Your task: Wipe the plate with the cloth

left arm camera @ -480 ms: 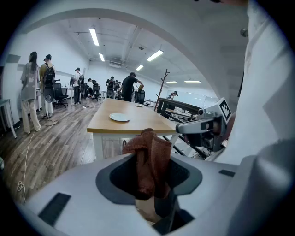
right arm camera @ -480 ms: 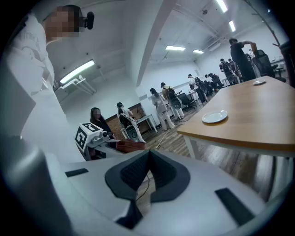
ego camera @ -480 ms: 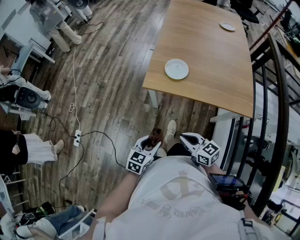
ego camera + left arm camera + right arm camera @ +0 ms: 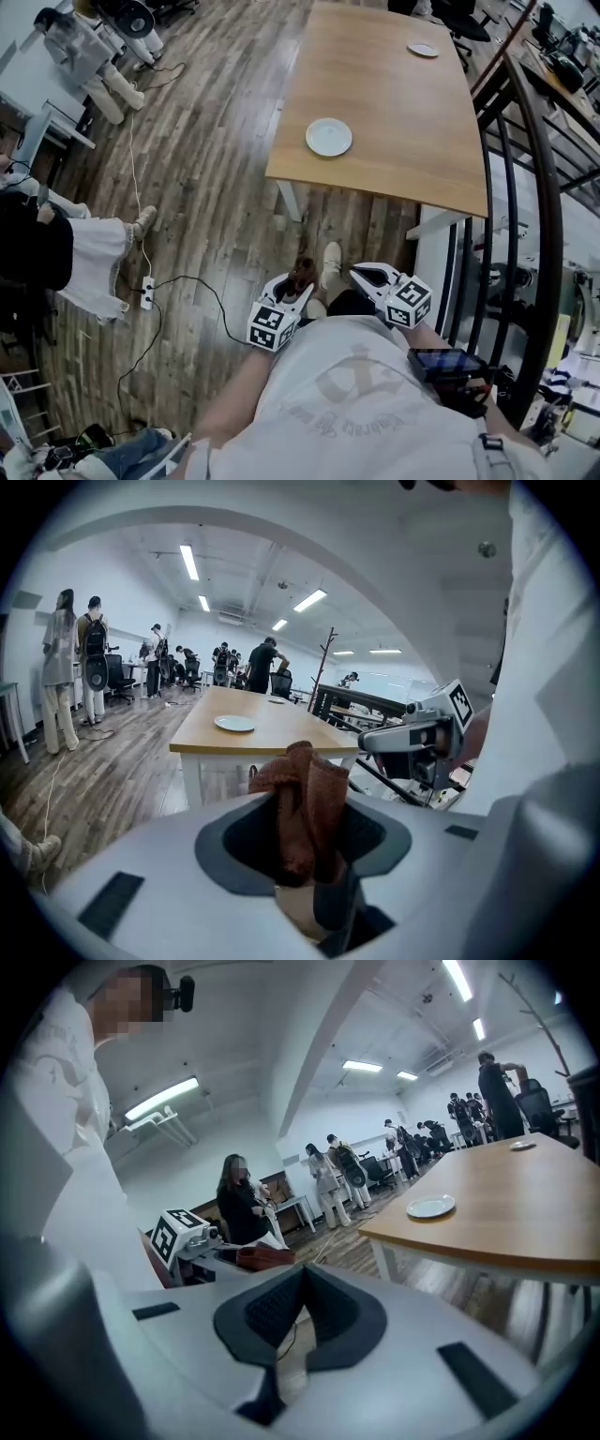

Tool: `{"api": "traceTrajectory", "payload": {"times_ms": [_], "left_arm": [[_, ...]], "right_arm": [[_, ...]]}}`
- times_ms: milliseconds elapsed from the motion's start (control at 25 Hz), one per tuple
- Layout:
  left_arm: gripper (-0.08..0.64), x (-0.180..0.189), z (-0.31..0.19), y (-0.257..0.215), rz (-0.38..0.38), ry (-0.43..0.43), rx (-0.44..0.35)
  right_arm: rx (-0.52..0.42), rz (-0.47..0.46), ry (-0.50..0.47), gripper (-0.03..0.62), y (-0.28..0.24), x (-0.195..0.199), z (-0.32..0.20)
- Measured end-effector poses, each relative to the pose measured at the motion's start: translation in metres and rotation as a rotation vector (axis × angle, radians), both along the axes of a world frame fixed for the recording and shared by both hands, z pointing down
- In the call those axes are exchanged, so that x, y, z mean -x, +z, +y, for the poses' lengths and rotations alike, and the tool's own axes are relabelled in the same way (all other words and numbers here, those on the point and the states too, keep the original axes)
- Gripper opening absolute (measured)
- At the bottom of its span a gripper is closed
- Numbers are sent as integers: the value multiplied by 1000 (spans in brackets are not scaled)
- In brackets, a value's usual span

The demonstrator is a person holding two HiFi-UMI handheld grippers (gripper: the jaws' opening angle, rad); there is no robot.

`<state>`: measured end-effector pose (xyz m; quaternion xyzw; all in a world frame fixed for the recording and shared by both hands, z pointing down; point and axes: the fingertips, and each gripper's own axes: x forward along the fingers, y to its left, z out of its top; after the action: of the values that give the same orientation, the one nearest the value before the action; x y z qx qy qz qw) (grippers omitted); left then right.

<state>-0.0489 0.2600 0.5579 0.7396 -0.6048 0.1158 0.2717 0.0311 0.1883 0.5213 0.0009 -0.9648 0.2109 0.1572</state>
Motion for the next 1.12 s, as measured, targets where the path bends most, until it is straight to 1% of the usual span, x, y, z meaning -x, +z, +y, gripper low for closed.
{"api": "traceTrajectory", "payload": {"times_ms": [200,320,360,480,520,600,760,1120], "left_arm": [[169,-4,5,0,0,14,0],[169,-10,4,3,28,41,10],[170,-5,4,4,30,43,9],[169,25,-4,-6,2,-11,-13],[169,30,-5,-8,-6,-29,-18],[169,28,-3,-10,-7,-39,-16],[170,19,-2,-11,0,-9,-20],[169,18,-6,-6,-1,6,-9]], "right_arm": [[20,-44,43,14,-8,0,-1],[23,-11,83,14,-3,-10,-7],[20,-3,86,14,-1,-7,-9],[0,-36,34,14,-11,30,-18],[-4,-45,16,14,-16,37,-18],[-3,-45,10,14,-21,35,-16],[-5,-24,33,13,-22,22,-14],[15,-21,49,14,-13,23,-15]]}}
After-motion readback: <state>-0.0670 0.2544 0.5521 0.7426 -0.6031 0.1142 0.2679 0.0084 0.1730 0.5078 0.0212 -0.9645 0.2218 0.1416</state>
